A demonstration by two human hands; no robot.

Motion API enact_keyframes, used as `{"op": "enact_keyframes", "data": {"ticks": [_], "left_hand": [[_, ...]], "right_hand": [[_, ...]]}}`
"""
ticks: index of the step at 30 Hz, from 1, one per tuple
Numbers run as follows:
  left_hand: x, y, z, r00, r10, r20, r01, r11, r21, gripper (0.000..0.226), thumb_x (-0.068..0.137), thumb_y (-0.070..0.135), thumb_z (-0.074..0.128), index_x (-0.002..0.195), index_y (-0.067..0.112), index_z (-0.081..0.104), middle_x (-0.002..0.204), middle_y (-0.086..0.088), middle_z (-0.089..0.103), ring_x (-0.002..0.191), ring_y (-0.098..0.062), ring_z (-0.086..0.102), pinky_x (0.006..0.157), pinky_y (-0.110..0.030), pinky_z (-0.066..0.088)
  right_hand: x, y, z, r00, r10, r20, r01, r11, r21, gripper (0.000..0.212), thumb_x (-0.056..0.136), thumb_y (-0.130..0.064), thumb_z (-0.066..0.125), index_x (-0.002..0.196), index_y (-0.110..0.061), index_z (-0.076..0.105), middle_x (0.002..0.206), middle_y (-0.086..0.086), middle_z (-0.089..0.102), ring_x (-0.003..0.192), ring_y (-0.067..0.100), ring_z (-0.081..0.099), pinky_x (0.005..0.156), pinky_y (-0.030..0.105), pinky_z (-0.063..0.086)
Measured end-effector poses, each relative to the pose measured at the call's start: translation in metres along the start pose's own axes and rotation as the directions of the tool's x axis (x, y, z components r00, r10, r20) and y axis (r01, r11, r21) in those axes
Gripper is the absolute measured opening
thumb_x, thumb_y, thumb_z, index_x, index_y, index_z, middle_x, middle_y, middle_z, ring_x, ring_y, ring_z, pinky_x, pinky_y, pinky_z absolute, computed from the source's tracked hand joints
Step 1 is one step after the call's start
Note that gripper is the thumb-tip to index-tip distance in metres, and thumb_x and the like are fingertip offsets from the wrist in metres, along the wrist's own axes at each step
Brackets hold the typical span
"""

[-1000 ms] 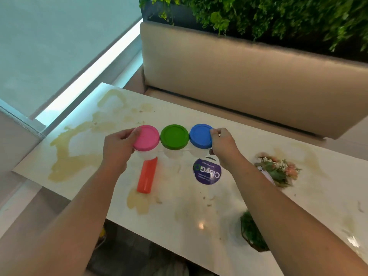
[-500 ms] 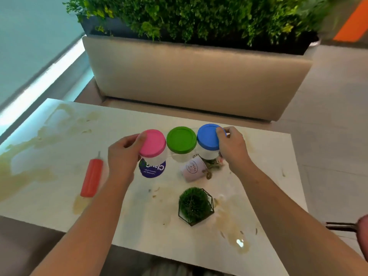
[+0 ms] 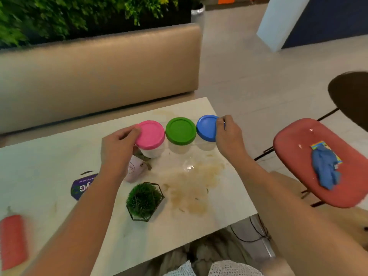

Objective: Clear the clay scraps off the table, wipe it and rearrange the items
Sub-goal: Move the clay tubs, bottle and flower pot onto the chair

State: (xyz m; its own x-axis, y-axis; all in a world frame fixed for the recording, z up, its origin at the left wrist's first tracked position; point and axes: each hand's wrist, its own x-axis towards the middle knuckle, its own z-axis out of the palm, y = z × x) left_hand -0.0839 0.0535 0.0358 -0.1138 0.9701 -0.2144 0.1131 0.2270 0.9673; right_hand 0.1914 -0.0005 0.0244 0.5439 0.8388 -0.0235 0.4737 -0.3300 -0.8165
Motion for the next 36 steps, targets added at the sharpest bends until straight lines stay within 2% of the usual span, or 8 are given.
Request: {"op": "enact_keyframes", "data": {"ticks": [4,12,15,18,21,24,29,36], "left_hand": [[-0.006,0.006,0.059,0.991,0.013,0.134,-0.018,0.999,0.033,0.015,0.093,0.024,0.075,0.108,0.027,0.079,0.098,0.002,0.079,0.093,-0.015,0.074,0.078,-0.031,0.062],[-0.021,0.005,0.204,0.956,-0.027,0.291,0.007,0.998,0.068,0.025,0.09,0.018,0.078,0.115,0.015,0.077,0.108,-0.002,0.078,0.099,-0.02,0.075,0.077,-0.029,0.061],[-0.035,0.007,0.257,0.947,-0.035,0.319,0.01,0.997,0.08,0.027,0.091,0.015,0.077,0.118,0.012,0.076,0.108,-0.004,0.078,0.099,-0.022,0.074,0.079,-0.031,0.061],[-0.043,0.011,0.301,0.944,-0.039,0.328,0.01,0.996,0.091,0.027,0.092,0.016,0.077,0.118,0.015,0.075,0.109,-0.006,0.077,0.101,-0.022,0.074,0.083,-0.035,0.062],[-0.051,0.012,0.337,0.936,-0.036,0.35,-0.008,0.992,0.123,0.028,0.091,0.017,0.078,0.119,0.016,0.076,0.106,-0.004,0.078,0.098,-0.02,0.074,0.084,-0.037,0.063],[-0.054,0.014,0.365,0.927,-0.031,0.375,-0.024,0.99,0.141,0.027,0.091,0.017,0.078,0.118,0.017,0.076,0.104,-0.002,0.077,0.097,-0.02,0.074,0.084,-0.037,0.063],[-0.053,0.013,0.385,0.88,-0.009,0.475,-0.089,0.979,0.183,0.031,0.089,0.017,0.08,0.119,0.019,0.077,0.102,0.001,0.079,0.098,-0.018,0.075,0.088,-0.039,0.063],[-0.055,0.007,0.406,0.804,0.01,0.594,-0.174,0.96,0.22,0.039,0.082,0.028,0.084,0.12,0.028,0.076,0.105,0.008,0.079,0.104,-0.019,0.073,0.098,-0.048,0.058]], "right_hand": [[0.004,0.043,-0.046,0.995,0.073,-0.071,-0.071,0.997,0.021,0.026,0.109,-0.03,0.035,0.1,-0.011,0.052,0.094,0.006,0.058,0.08,0.021,0.051,0.063,0.034,0.035],[0.028,0.142,-0.147,0.976,0.142,-0.164,-0.135,0.99,0.052,0.021,0.109,-0.023,0.038,0.097,-0.011,0.049,0.081,0.0,0.053,0.07,0.009,0.047,0.055,0.019,0.034],[0.046,0.174,-0.182,0.969,0.158,-0.189,-0.145,0.986,0.081,0.02,0.109,-0.022,0.039,0.096,-0.011,0.05,0.082,0.002,0.053,0.072,0.016,0.047,0.059,0.028,0.03],[0.063,0.198,-0.212,0.964,0.178,-0.195,-0.165,0.983,0.082,0.019,0.109,-0.022,0.04,0.094,-0.014,0.049,0.078,-0.006,0.049,0.07,0.007,0.045,0.057,0.013,0.034],[0.073,0.222,-0.235,0.95,0.213,-0.227,-0.195,0.976,0.098,0.027,0.108,-0.024,0.04,0.081,-0.025,0.041,0.075,-0.007,0.044,0.07,0.014,0.042,0.06,0.024,0.031],[0.081,0.24,-0.251,0.927,0.266,-0.263,-0.237,0.962,0.137,0.026,0.108,-0.026,0.04,0.082,-0.025,0.043,0.077,-0.002,0.049,0.076,0.021,0.045,0.064,0.034,0.029],[0.078,0.253,-0.26,0.882,0.33,-0.336,-0.284,0.942,0.18,0.027,0.107,-0.029,0.039,0.098,-0.006,0.052,0.089,0.01,0.058,0.085,0.028,0.053,0.072,0.04,0.04],[0.063,0.264,-0.276,0.826,0.402,-0.396,-0.312,0.91,0.274,0.023,0.109,-0.031,0.038,0.089,-0.024,0.048,0.082,-0.008,0.05,0.073,0.009,0.046,0.059,0.023,0.032]]}}
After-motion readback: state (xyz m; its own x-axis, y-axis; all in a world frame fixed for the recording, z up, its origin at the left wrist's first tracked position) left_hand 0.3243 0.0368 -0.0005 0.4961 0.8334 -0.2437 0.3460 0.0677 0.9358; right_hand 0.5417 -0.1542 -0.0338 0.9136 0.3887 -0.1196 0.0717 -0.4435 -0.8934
